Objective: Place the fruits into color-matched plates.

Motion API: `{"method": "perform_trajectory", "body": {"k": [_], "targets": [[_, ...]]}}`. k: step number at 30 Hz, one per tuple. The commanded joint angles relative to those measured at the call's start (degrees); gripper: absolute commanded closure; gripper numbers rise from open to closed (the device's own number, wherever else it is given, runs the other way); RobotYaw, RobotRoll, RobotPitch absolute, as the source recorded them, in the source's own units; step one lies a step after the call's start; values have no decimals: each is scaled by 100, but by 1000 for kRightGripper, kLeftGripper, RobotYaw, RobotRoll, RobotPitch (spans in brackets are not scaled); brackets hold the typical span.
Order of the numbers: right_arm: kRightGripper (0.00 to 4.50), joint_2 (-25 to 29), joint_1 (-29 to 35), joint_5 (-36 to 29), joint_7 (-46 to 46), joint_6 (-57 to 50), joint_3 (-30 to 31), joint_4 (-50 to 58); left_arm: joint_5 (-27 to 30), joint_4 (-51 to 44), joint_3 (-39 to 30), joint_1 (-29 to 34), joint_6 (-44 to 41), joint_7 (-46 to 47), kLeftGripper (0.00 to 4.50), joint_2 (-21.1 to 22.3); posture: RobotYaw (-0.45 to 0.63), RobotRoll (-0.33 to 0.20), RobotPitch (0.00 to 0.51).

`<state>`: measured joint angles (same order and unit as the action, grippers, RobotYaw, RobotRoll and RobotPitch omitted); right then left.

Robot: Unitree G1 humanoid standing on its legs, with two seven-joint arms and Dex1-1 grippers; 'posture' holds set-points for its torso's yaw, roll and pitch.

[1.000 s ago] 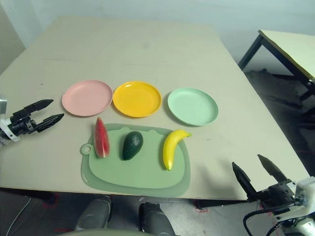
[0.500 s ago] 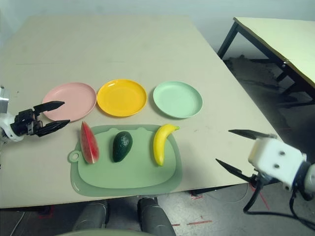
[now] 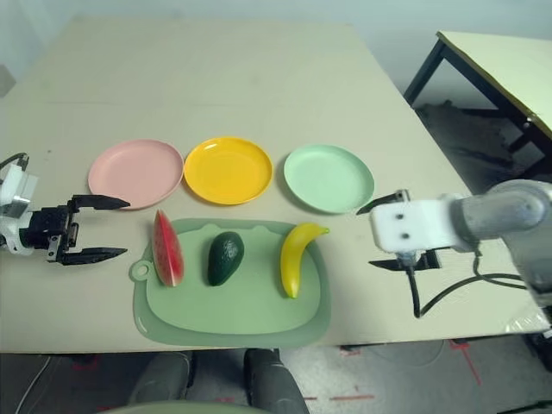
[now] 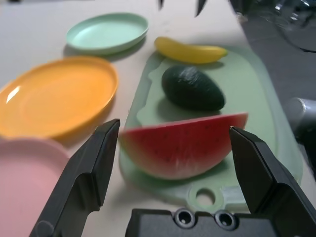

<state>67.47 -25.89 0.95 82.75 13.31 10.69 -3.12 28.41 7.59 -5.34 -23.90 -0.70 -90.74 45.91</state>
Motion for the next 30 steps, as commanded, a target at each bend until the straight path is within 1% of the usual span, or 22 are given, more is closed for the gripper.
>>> {"method": "perform_trajectory", "body": {"k": [1,4,7,17,19,20,24,30], "targets": [[19,-261,-330,290,221,250,393,-276,67,-255,158,-199,-177,-102,0,69,229,0,139],[19,-611,-643,535,242,448,675,-526,27,-286,233,-396,-205,-96,0,48,228,0,134],[19,-790,-806,737,232,582,831,-744,40,-267,265,-494,-206,-54,0,9,222,0,130],[19,-1412,-1322,1212,77,1018,1176,-1308,-10,-340,352,-391,-214,-9,0,-9,220,0,125],[19,-1481,-1366,1252,72,1046,1214,-1362,-19,-358,373,-382,-207,15,0,-23,220,0,125],[19,-1530,-1403,1281,57,1068,1237,-1404,-28,-361,389,-384,-206,26,0,-31,225,0,114],[19,-1680,-1460,1289,55,1005,1261,-1371,-40,-375,433,-379,-205,65,0,-35,227,0,117],[19,-1715,-1199,1084,269,777,1297,-807,-106,-330,472,-391,-144,93,0,-22,231,0,118]]}}
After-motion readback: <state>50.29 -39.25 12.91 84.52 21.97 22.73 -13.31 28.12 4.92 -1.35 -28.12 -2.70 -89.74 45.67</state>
